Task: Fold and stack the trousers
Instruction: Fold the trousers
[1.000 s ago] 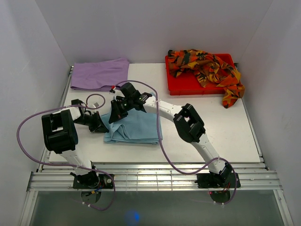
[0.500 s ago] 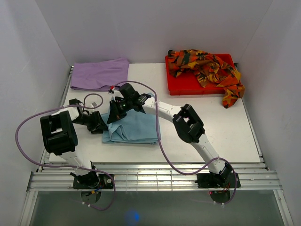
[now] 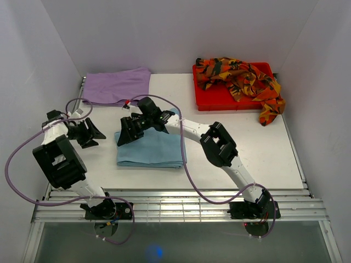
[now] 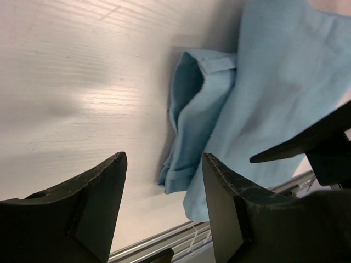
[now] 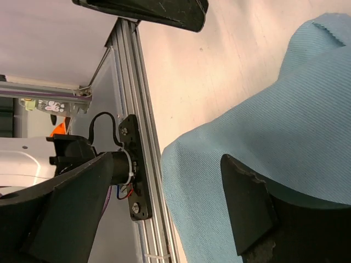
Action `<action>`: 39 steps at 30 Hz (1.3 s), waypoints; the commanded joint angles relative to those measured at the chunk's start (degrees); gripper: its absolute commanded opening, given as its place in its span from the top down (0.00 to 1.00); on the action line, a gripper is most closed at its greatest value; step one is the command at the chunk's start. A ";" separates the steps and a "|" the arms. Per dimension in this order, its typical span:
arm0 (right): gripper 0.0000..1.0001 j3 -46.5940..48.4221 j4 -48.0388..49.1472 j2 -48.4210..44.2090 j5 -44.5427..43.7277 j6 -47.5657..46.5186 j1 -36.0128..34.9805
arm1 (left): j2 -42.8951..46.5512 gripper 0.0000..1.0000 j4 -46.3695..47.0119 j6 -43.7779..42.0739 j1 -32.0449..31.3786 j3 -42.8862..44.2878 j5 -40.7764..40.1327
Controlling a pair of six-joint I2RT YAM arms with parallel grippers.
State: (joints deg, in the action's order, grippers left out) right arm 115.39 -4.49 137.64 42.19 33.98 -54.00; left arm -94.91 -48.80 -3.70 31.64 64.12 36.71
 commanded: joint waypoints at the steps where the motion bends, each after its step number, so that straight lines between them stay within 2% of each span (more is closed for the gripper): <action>1: 0.15 1.24 3.09 -5.00 3.33 -2.32 1.52 | 3.50 0.32 -4.11 -4.46 -0.52 2.24 9.51; 3: 0.15 0.01 2.39 -7.47 5.60 -3.56 3.10 | 5.26 0.32 -5.51 -6.57 -0.79 2.15 13.45; 6: 0.23 -4.72 0.63 -13.18 10.78 -7.25 8.19 | 7.28 0.35 -8.32 -12.10 -2.80 2.77 19.00; 8: 0.23 -9.11 -6.11 -17.57 11.68 -13.71 12.67 | 7.90 0.35 -7.90 -11.60 -8.15 1.90 15.52; 9: 0.24 -10.26 -9.88 -19.93 11.16 -16.72 15.56 | 8.08 0.35 -6.68 -10.63 -10.26 1.37 9.23; 10: 0.24 -11.76 -16.01 -21.09 10.63 -19.80 17.07 | 8.25 0.35 -5.88 -9.75 -12.63 0.67 7.52; 12: 0.24 -17.64 -20.54 -25.21 6.88 -27.60 19.71 | 9.65 0.33 -1.33 -5.73 -13.18 -1.62 4.27; 15: 0.19 -24.59 -24.59 -28.39 2.46 -32.20 25.33 | 9.49 0.31 1.67 -3.60 -15.28 -0.49 -2.23; 18: 0.16 -29.68 -24.51 -30.42 0.43 -32.31 32.18 | 5.98 0.31 2.56 -2.28 -18.00 1.44 -6.46; 21: 0.15 -31.28 -23.55 -29.46 0.52 -31.78 35.09 | 3.43 0.34 3.09 -1.83 -19.86 2.94 -8.32; 24: 0.15 -30.06 -22.76 -27.79 0.78 -31.69 35.54 | 0.26 0.39 3.44 -0.78 -21.70 4.17 -6.39; 30: 0.15 -29.44 -20.12 -22.61 3.33 -28.71 35.45 | -5.71 0.43 4.76 3.09 -22.67 6.90 -3.67; 33: 0.17 -28.91 -18.72 -19.97 5.26 -26.51 35.19 | -6.16 0.59 6.60 5.02 -22.85 7.16 -2.52; 36: 0.20 -29.09 -17.83 -18.21 5.88 -25.72 34.32 | -2.58 0.86 9.85 3.97 -23.37 5.23 -3.22; 38: 0.20 -29.17 -17.13 -17.76 6.06 -25.37 33.79 | 0.07 1.00 11.52 2.84 -23.73 3.39 -4.10; 39: 0.19 -29.17 -17.04 -17.41 6.06 -24.93 33.35 | 1.65 1.00 12.05 1.00 -23.99 2.77 -4.71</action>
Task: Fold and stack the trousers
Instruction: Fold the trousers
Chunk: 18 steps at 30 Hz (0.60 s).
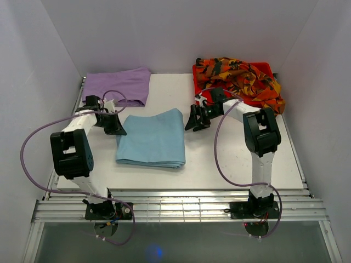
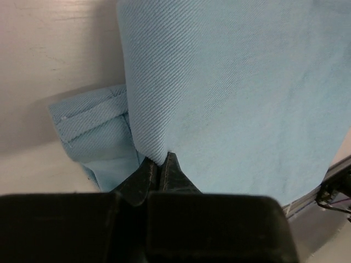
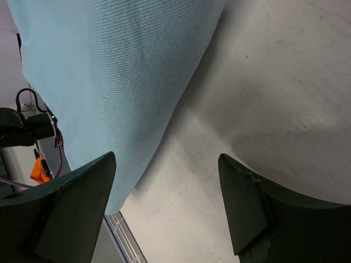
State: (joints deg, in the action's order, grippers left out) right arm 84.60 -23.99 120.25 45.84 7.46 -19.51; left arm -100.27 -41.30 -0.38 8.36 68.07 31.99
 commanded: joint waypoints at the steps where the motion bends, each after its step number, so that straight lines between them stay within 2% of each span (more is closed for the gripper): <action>1: 0.19 1.71 2.63 0.08 2.49 1.76 -1.23 | 10.50 1.00 5.08 -2.69 -0.80 -1.88 -1.30; 8: 0.21 1.89 2.19 -0.45 1.09 1.76 -1.32 | 23.44 1.00 8.07 -4.98 -0.71 -9.35 -8.78; 10: 0.29 1.54 2.28 -0.98 0.56 1.94 -1.50 | 25.46 1.00 8.69 -4.46 -0.80 -12.24 -11.05; 11: 0.36 1.36 2.28 -1.41 -0.13 2.03 -1.50 | 26.95 1.00 10.17 -3.76 -0.71 -13.48 -14.99; 12: 0.38 0.92 2.28 -1.68 -0.58 2.03 -1.67 | 27.40 1.00 10.79 -3.31 -0.71 -14.71 -16.76; 16: 0.40 1.62 0.96 -2.91 -3.30 0.54 -2.02 | 23.91 1.00 13.08 -1.20 -0.80 -20.34 -20.74; 18: 0.39 3.02 0.52 -3.35 -3.92 -1.30 -2.55 | 17.52 1.00 12.75 -0.85 -0.71 -19.92 -19.78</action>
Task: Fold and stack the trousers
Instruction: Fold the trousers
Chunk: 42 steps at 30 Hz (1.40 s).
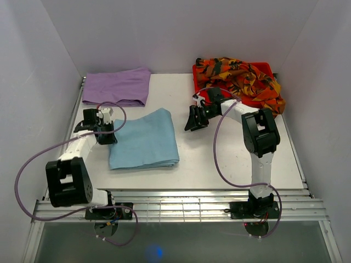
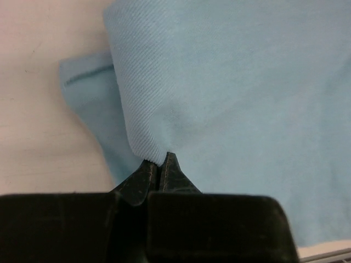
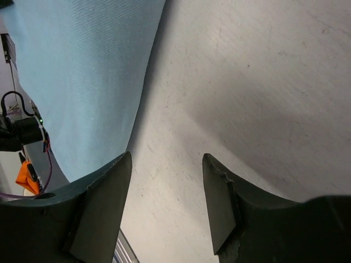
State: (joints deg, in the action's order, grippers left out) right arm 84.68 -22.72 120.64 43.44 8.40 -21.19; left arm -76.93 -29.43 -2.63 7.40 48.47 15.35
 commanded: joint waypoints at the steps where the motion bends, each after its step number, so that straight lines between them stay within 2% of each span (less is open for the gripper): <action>1: 0.40 3.99 -1.01 -3.57 -1.08 -3.03 -1.04 | -7.78 1.00 1.30 1.40 0.33 0.48 -2.35; 4: 0.41 13.20 -2.67 -0.50 -0.64 -6.29 -1.22 | -13.68 1.00 2.36 -2.02 0.34 2.41 0.72; 5: 0.41 19.58 -4.25 1.86 -1.42 -7.16 -1.22 | -15.17 1.00 1.66 -2.46 0.34 3.55 0.47; 8: 0.38 29.96 -5.14 6.08 -1.43 -8.05 -1.48 | -20.01 1.00 0.43 -6.32 0.34 4.71 -0.59; 10: 0.28 34.56 -5.49 8.37 -0.30 -7.71 -1.66 | -20.81 1.00 1.56 -10.62 0.34 4.09 -0.59; 11: 0.17 36.15 -5.41 10.04 0.50 -7.27 -1.75 | -20.72 1.00 2.09 -12.64 0.34 3.66 0.19; 13: 0.13 37.57 -3.04 11.19 3.04 -6.13 -1.84 | -20.37 1.00 2.80 -18.68 0.25 1.99 0.99; 14: 0.04 37.48 -2.34 12.15 4.88 -6.12 -1.84 | -20.46 1.00 2.97 -20.55 0.33 1.81 1.08; 15: 0.02 37.48 -1.72 12.69 5.77 -6.55 -1.84 | -20.63 1.00 2.98 -22.57 0.25 1.54 1.34; 16: 0.02 37.40 -1.89 13.21 6.91 -8.12 -1.84 | -20.55 1.00 3.06 -25.72 0.25 1.54 1.43; 22: 0.08 33.89 -3.56 15.59 10.61 -19.03 -3.59 | -20.63 1.00 3.68 -31.28 0.25 3.21 5.03; 30: 0.09 30.98 1.10 15.50 11.58 -20.00 -5.26 | -21.60 1.00 2.62 -37.35 0.25 5.67 10.30; 35: 0.00 30.98 -1.79 17.17 14.74 -20.44 -7.28 | -23.87 1.00 2.28 -33.76 0.25 9.09 10.58; 36: 0.01 30.72 -4.41 17.43 14.92 -20.88 -7.46 | -24.23 1.00 1.75 -32.88 0.33 9.97 10.83; 38: 0.12 30.02 -7.67 18.05 15.01 -24.12 -7.64 | -23.37 1.00 1.31 -30.51 0.51 11.03 12.23; 42: 0.21 31.76 -19.27 20.86 12.02 -32.64 -7.46 | -18.36 1.00 2.62 -25.59 0.86 9.63 13.03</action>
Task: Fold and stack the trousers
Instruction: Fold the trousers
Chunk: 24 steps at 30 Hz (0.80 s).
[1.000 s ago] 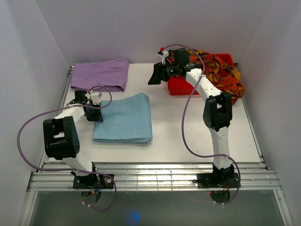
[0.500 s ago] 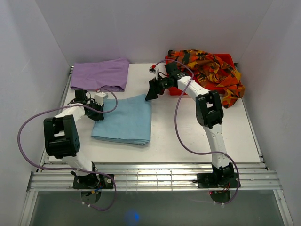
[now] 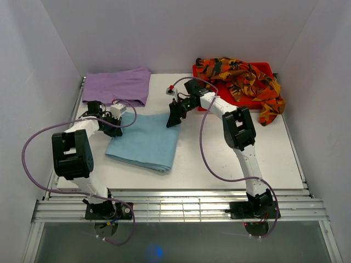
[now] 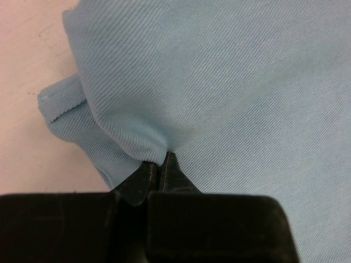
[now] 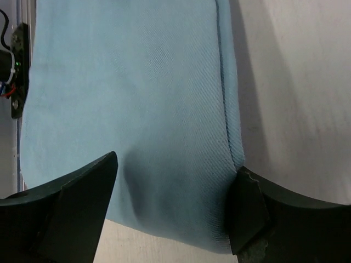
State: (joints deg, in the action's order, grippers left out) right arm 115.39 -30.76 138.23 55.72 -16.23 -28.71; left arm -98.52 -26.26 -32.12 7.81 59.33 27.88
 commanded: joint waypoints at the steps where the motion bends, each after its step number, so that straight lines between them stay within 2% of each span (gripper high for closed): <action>1: 0.22 2.11 -15.86 3.88 -0.70 -9.68 0.14 | 3.94 1.00 -0.98 4.78 0.53 -1.41 0.51; 4: 0.31 2.91 -22.91 5.55 -2.46 -15.22 0.41 | 6.23 1.00 -1.77 8.73 1.59 -0.63 -0.45; 8: 0.46 3.08 -27.67 6.78 -6.84 -20.41 0.50 | 8.52 1.00 -0.11 12.86 3.69 1.74 -2.92; 13: 0.48 3.08 -29.44 6.96 -10.02 -23.32 0.50 | 6.77 1.00 1.04 14.19 5.63 4.21 -4.76; 16: 0.44 4.48 -30.49 7.22 -10.46 -23.32 0.50 | 2.99 1.00 0.51 14.28 5.81 4.65 -6.69; 18: 0.45 5.36 -31.54 7.49 -10.64 -23.41 0.50 | -0.69 1.00 1.56 14.72 5.81 4.56 -8.54; 19: 0.48 5.11 -31.55 7.23 -10.90 -23.32 0.41 | -2.27 1.00 1.65 15.24 5.81 4.91 -9.24; 23: 0.77 3.88 -32.34 6.00 -11.51 -23.94 0.50 | -10.71 1.00 2.00 18.40 5.81 7.20 -11.88; 24: 0.81 3.87 -32.43 5.82 -11.60 -24.11 0.41 | -12.55 1.00 1.92 18.49 5.81 7.64 -10.84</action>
State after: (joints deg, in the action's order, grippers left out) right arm 120.16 -56.95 143.04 51.81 -37.78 -29.47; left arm -105.54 -27.38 -13.74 11.49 66.22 28.01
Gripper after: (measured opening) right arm 0.225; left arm 0.030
